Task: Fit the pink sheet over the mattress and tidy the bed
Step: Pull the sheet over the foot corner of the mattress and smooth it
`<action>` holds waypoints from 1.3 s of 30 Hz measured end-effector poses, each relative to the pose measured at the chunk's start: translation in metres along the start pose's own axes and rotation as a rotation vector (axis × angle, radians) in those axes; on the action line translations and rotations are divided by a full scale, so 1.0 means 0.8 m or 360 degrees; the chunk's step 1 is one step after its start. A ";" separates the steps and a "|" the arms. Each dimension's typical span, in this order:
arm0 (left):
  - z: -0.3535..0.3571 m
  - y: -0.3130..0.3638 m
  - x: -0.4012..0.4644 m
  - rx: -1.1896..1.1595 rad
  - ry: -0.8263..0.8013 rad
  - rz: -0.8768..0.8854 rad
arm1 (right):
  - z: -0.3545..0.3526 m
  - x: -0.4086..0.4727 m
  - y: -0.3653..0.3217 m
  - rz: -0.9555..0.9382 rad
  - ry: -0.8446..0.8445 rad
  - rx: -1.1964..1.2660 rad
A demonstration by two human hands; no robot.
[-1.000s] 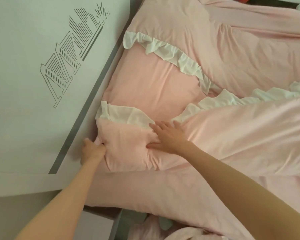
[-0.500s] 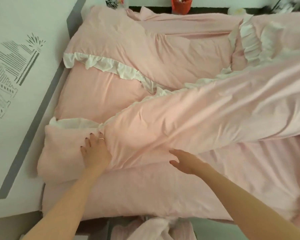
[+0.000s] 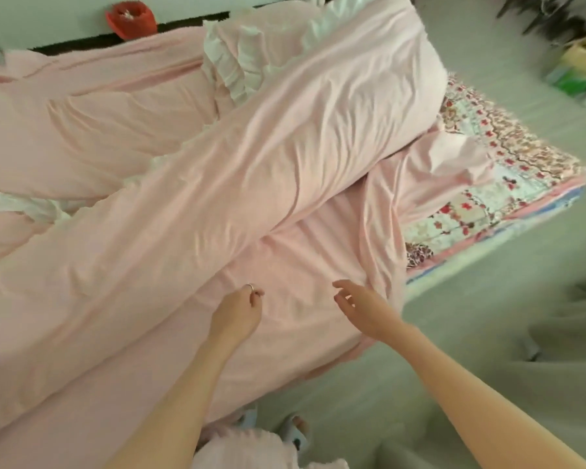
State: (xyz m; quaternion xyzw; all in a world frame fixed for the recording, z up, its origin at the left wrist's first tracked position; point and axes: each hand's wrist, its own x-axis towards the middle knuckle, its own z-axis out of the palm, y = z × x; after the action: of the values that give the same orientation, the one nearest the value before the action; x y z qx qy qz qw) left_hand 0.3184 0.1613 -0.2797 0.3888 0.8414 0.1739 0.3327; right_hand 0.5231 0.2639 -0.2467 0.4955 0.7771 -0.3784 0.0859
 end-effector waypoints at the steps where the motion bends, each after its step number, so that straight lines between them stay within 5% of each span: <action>1: 0.012 0.016 0.002 -0.0023 -0.0052 0.0022 | -0.011 -0.005 0.016 0.0028 0.0024 0.0014; 11: 0.142 0.164 0.062 -0.0103 -0.0404 -0.0015 | -0.112 0.001 0.164 0.0344 0.0060 0.0186; 22: 0.226 0.314 0.282 -0.0255 -0.0242 -0.0297 | -0.267 0.219 0.276 0.0437 -0.0022 0.0284; 29: 0.282 0.374 0.359 -0.0520 -0.0087 -0.0498 | -0.296 0.297 0.359 0.0949 -0.0129 0.1234; 32: 0.305 0.393 0.370 -0.0274 -0.0002 -0.0522 | -0.302 0.325 0.387 0.1099 -0.0250 0.1517; 34: 0.315 0.407 0.369 -0.0061 0.0062 -0.0481 | -0.307 0.346 0.405 0.1133 -0.0295 0.1639; 39: 0.340 0.446 0.348 -0.0200 0.0305 -0.0516 | -0.323 0.394 0.427 0.1012 -0.0404 0.1858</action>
State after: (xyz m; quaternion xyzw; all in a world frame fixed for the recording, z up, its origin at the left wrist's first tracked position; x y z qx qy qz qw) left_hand 0.5668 0.6124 -0.3962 0.2084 0.9083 0.2065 0.2983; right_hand 0.7152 0.7366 -0.3985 0.6169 0.2457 -0.7477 0.0020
